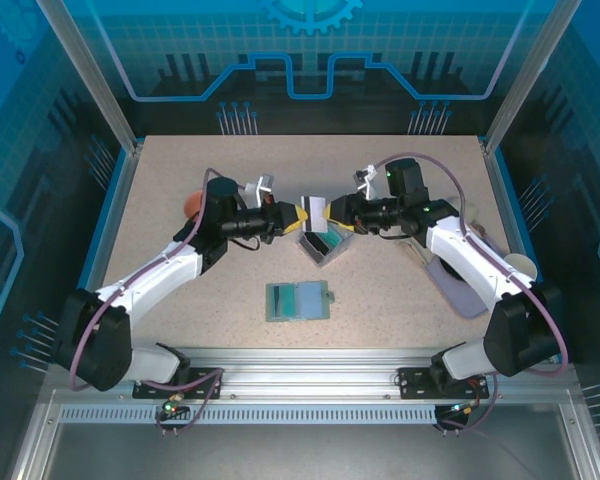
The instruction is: Put the credit cards into the card holder
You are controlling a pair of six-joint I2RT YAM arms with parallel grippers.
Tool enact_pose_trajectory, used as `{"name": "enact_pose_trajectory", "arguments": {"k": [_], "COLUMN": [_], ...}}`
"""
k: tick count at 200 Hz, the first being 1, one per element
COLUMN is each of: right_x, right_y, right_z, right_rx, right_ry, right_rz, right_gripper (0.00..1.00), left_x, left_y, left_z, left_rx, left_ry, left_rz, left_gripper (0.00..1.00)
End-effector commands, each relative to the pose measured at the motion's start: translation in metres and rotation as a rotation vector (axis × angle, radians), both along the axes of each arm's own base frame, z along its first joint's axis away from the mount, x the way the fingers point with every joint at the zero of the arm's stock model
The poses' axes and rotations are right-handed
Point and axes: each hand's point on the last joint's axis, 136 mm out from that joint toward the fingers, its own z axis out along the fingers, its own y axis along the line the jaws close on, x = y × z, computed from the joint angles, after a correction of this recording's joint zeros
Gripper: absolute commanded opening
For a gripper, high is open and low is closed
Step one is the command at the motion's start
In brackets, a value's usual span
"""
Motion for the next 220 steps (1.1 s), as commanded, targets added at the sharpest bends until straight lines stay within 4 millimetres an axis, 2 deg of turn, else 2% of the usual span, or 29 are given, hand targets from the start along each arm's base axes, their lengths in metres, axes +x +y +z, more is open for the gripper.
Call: {"name": "enact_pose_trajectory", "arguments": {"k": [1, 23, 36, 57, 74, 83, 96, 111, 127, 149, 163, 180, 209, 220], "right_x": [-0.016, -0.034, -0.048, -0.065, -0.075, -0.081, -0.088, -0.092, -0.095, -0.101, -0.102, -0.102, -0.102, -0.102], "right_y": [-0.012, -0.021, -0.02, -0.026, -0.027, -0.02, -0.011, -0.011, -0.012, -0.001, 0.002, 0.0, -0.007, -0.008], "right_z": [-0.039, -0.082, -0.105, -0.138, -0.156, -0.162, -0.169, -0.178, -0.188, -0.2, -0.204, -0.207, -0.213, -0.214], "right_rx": [-0.153, -0.371, -0.483, -0.663, -0.742, -0.741, -0.758, -0.839, -0.905, -0.903, -0.91, -0.92, -0.939, -0.934], "right_ry": [0.061, 0.095, 0.104, 0.123, 0.125, 0.128, 0.141, 0.14, 0.16, 0.176, 0.182, 0.189, 0.202, 0.207], "right_rz": [-0.02, -0.02, 0.001, -0.008, 0.006, 0.036, 0.072, 0.078, 0.09, 0.134, 0.144, 0.14, 0.13, 0.131], "right_gripper": [0.52, 0.61, 0.66, 0.8, 0.85, 0.85, 0.85, 0.84, 0.81, 0.75, 0.67, 0.51, 0.43, 0.36], "left_x": [-0.006, -0.023, -0.036, -0.055, -0.069, -0.074, -0.079, -0.082, -0.085, -0.087, -0.087, -0.087, -0.089, -0.089], "left_y": [0.022, 0.035, 0.038, 0.038, 0.039, 0.039, 0.037, 0.034, 0.029, 0.023, 0.023, 0.028, 0.035, 0.037], "left_z": [-0.03, -0.066, -0.087, -0.113, -0.134, -0.143, -0.151, -0.158, -0.162, -0.168, -0.174, -0.182, -0.189, -0.191], "left_rx": [0.147, 0.289, 0.308, 0.314, 0.355, 0.357, 0.342, 0.341, 0.345, 0.353, 0.372, 0.403, 0.44, 0.455], "left_ry": [0.093, 0.128, 0.155, 0.18, 0.201, 0.215, 0.225, 0.233, 0.234, 0.239, 0.249, 0.259, 0.257, 0.256], "left_rz": [0.073, 0.069, 0.053, 0.028, 0.01, 0.01, 0.009, 0.002, -0.017, -0.031, -0.031, -0.012, 0.004, 0.004], "left_gripper": [0.0, 0.0, 0.0, 0.0, 0.0, 0.0, 0.0, 0.0, 0.0, 0.0, 0.0, 0.0, 0.0, 0.0]}}
